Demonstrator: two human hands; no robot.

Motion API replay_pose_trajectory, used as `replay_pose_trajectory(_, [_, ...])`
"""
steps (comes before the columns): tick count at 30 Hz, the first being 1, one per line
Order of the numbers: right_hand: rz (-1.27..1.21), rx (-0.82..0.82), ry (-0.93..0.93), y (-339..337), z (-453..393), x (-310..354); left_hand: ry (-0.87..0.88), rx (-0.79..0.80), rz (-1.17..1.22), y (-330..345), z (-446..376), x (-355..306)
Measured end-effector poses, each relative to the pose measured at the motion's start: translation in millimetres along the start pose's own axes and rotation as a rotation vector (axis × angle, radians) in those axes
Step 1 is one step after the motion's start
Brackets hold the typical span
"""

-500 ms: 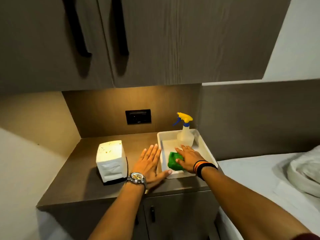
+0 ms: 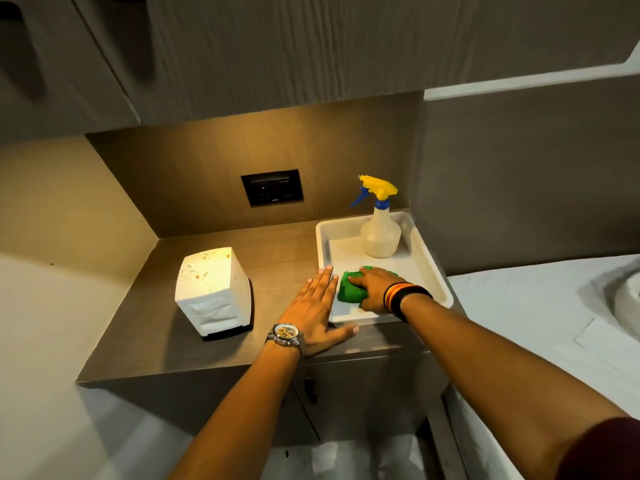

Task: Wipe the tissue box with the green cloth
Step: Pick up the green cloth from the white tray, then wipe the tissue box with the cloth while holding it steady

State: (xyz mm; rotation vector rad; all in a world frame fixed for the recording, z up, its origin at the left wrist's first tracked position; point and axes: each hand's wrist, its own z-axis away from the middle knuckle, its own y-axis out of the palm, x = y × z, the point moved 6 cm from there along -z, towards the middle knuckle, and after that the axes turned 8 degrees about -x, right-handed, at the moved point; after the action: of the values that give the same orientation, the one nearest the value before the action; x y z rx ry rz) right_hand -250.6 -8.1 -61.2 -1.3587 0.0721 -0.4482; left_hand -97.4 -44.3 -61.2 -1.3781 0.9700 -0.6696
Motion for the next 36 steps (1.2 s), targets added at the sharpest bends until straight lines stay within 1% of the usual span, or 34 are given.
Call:
replay_pose_trajectory(3, [-0.100, -0.134, 0.057, -10.4, 8.9, 4.2, 0.021, 0.065, -0.050, -2.0, 0.3, 2.5])
replay_pose_trajectory(5, [-0.169, -0.223, 0.113, -17.4, 17.0, 3.5, 0.042, 0.066, -0.093, -10.2, 1.8, 7.1])
replay_pose_trajectory(7, [-0.228, -0.331, 0.154, -27.3, 25.3, 6.9, 0.038, 0.005, -0.147, -28.1, 8.8, 17.5])
replay_pose_trajectory(9, [-0.285, -0.460, 0.152, -42.2, 33.8, 15.6, 0.036, -0.087, -0.205, -52.5, 17.9, 30.5])
replay_pose_trajectory(11, [-0.339, -0.556, 0.114, -59.1, 38.8, 38.8, 0.028, -0.179, -0.236, -82.6, 34.2, 48.4])
replay_pose_trajectory(13, [-0.412, -0.616, 0.082, -79.4, 38.1, 70.1, -0.003, -0.255, -0.269, -113.1, 51.3, 71.8])
replay_pose_trajectory(15, [-0.475, -0.664, 0.027, -100.1, 32.8, 104.5, -0.058, -0.280, -0.270, -136.9, 65.1, 97.6])
replay_pose_trajectory(18, [-0.527, -0.704, -0.119, -122.8, 23.6, 166.3, -0.174, -0.281, -0.266, -157.7, 88.6, 141.3])
replay_pose_trajectory(20, [-0.471, -0.706, -0.238, -128.1, 18.3, 203.5, -0.243, -0.256, -0.253, -158.5, 102.3, 167.7])
replay_pose_trajectory(22, [-0.339, -0.678, -0.358, -121.6, 13.5, 238.4, -0.301, -0.232, -0.213, -149.9, 116.9, 191.3])
replay_pose_trajectory(24, [-0.219, -0.600, -0.448, -104.7, 12.2, 263.6, -0.336, -0.236, -0.164, -135.2, 129.6, 207.7])
replay_pose_trajectory(27, [-0.035, -0.447, -0.529, -65.9, 13.3, 281.5, -0.377, -0.239, -0.097, -110.2, 143.6, 223.7])
replay_pose_trajectory(28, [-0.007, -0.404, -0.543, -53.6, 14.5, 281.7, -0.387, -0.234, -0.064, -102.7, 146.3, 226.6])
replay_pose_trajectory(30, [-0.032, -0.338, -0.536, -40.6, 17.8, 276.0, -0.403, -0.237, 0.024, -90.5, 147.4, 229.6])
replay_pose_trajectory(34, [-0.044, -0.269, -0.486, -41.6, 17.5, 274.2, -0.430, -0.267, 0.221, -77.8, 131.7, 224.2])
replay_pose_trajectory(36, [-0.056, -0.261, -0.427, -47.0, 15.9, 280.8, -0.433, -0.308, 0.295, -80.2, 116.8, 216.8])
